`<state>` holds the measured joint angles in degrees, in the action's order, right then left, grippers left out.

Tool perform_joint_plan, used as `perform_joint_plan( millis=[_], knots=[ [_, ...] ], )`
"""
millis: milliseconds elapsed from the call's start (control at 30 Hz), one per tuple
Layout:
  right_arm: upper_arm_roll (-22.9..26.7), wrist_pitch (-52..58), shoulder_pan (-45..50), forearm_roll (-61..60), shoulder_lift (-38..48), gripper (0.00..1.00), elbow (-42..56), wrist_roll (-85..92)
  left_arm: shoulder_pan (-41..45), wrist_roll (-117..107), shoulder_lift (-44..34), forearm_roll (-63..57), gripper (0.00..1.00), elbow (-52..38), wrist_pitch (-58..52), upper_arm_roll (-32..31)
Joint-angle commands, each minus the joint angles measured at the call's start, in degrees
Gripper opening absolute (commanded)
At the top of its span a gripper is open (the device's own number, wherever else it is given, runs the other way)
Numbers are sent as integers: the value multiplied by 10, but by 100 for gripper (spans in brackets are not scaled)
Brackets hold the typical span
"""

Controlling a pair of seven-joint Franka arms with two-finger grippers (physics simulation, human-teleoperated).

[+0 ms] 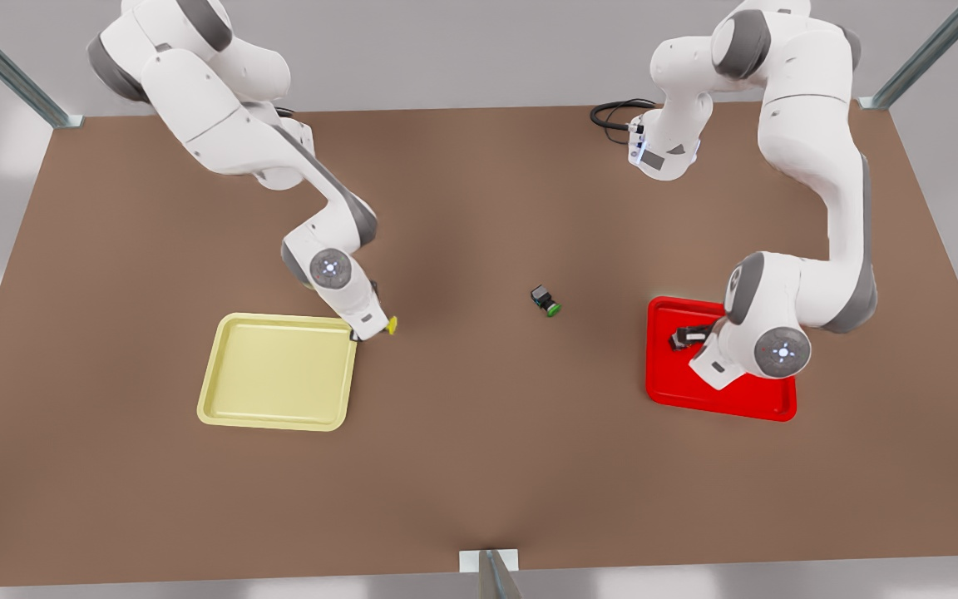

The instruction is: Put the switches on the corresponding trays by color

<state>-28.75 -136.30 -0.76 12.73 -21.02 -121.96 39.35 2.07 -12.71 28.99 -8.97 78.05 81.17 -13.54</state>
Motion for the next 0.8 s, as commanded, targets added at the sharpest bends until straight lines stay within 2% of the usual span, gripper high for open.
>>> perform_joint_plan(
  millis=[0,33,67,167,200,233,300,333,367,433,467,533,567,633,700,767],
  knots=[
    [18,9,3,-9,12,48,1,-5,0,0,-4,4,100,-13,-16,-17],
    [64,29,21,-32,36,47,-2,-8,0,-2,-8,4,100,-16,-22,-40],
    [88,62,22,-38,55,47,-6,-35,0,-1,-10,8,100,-23,-24,-48],
    [113,58,22,-38,92,53,-79,-145,0,-2,-10,33,100,-42,-23,-54],
    [113,61,21,-38,97,59,-98,-212,0,0,-18,33,100,-43,-19,-51],
    [113,57,21,-38,96,69,-106,-250,0,-1,-18,33,100,-70,-18,-46],
    [146,45,14,-38,85,79,-106,-269,0,-2,-13,33,100,-101,-16,-32],
    [161,40,12,-38,83,93,-108,-270,0,-3,-13,33,100,-103,-16,-32],
    [168,40,12,-57,83,100,-108,-280,0,-3,-14,33,100,-103,-16,-32],
    [190,46,13,-58,94,100,-99,-314,-1,-4,-14,33,100,-110,-17,-32],
    [197,56,19,-58,111,100,-75,-347,-2,-3,-14,33,100,-111,-17,-31],
    [245,154,23,-57,112,100,86,-379,-2,0,-14,36,100,-111,-20,-16],
    [261,236,33,-58,112,100,180,-385,-2,18,-14,41,100,-112,-19,1],
    [257,423,34,-60,107,100,340,-456,-3,62,-15,46,100,-112,-21,8],
    [283,490,34,-107,105,100,393,-456,-3,64,-18,45,100,-120,-22,17],
    [284,482,34,-124,107,100,384,-457,-3,63,-18,45,100,-120,-22,18]
  ],
)
